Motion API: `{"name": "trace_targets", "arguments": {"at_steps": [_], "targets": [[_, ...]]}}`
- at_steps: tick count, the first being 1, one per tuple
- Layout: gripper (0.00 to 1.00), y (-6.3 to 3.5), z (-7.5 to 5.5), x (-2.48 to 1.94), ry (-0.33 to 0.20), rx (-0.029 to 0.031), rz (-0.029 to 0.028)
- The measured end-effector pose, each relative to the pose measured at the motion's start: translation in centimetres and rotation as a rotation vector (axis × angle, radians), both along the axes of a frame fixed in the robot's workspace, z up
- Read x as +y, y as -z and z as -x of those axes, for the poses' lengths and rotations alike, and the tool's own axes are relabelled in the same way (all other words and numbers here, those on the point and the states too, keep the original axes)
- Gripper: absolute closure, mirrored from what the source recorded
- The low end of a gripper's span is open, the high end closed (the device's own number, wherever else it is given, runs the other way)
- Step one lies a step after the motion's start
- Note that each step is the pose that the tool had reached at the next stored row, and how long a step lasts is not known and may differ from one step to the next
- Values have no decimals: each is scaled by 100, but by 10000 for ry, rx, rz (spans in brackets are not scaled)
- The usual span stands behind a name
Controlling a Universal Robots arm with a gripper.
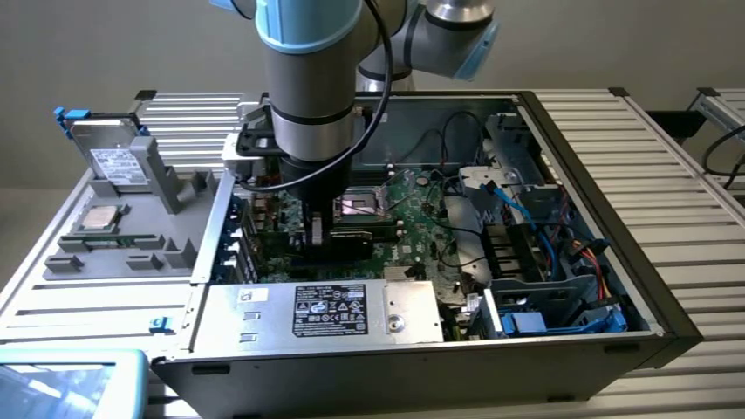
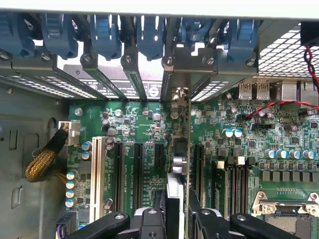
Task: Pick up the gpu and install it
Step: 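Insert the gpu into the slot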
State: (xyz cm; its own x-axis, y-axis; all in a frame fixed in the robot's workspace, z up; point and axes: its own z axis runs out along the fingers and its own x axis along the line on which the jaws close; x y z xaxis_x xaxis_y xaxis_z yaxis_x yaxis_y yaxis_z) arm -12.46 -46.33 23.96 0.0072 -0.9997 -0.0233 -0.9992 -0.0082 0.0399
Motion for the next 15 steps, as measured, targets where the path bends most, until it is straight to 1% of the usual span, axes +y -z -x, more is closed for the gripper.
{"name": "trace_targets", "arguments": {"at_steps": [15], "targets": [[72,1,8,0,6,3,2]]}}
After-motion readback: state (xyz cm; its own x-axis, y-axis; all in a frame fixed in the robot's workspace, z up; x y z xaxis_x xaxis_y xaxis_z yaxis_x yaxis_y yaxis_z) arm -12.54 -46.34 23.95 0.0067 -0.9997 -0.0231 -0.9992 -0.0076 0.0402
